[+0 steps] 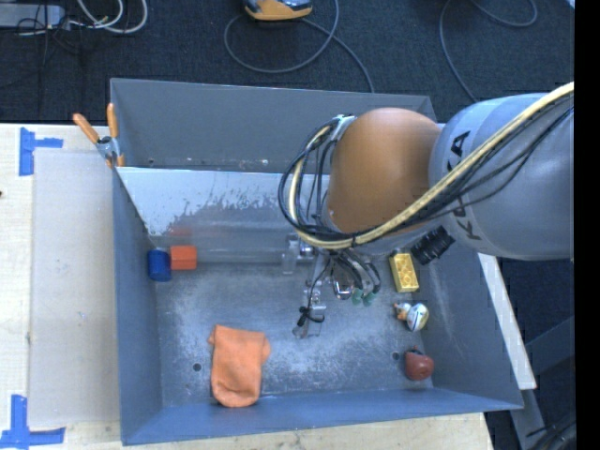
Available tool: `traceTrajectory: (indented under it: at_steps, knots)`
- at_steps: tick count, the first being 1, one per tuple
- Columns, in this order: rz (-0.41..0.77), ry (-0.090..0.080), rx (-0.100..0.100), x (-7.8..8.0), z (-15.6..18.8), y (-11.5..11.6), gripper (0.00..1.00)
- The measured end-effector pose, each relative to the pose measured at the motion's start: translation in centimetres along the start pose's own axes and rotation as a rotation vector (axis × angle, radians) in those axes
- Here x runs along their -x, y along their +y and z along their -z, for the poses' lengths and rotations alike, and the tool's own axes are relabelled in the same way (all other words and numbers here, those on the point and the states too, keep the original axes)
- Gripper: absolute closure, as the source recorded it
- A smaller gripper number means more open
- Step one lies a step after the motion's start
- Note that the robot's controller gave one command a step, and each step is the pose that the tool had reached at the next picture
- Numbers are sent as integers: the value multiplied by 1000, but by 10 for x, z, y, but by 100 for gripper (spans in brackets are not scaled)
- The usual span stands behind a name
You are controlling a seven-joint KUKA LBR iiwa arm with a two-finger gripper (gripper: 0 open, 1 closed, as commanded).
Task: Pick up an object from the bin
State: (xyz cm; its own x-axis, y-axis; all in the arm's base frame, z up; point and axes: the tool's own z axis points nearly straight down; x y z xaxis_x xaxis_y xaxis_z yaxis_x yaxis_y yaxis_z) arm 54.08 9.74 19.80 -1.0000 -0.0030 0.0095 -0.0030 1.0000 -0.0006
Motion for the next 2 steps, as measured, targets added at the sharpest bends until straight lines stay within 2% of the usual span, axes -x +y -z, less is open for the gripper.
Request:
traceTrajectory:
  at_steps: [1, 2]
  knots:
    - [-3, -8, 1, 2, 4, -1, 0]
    - [256, -11, 0, -18, -46, 21, 0]
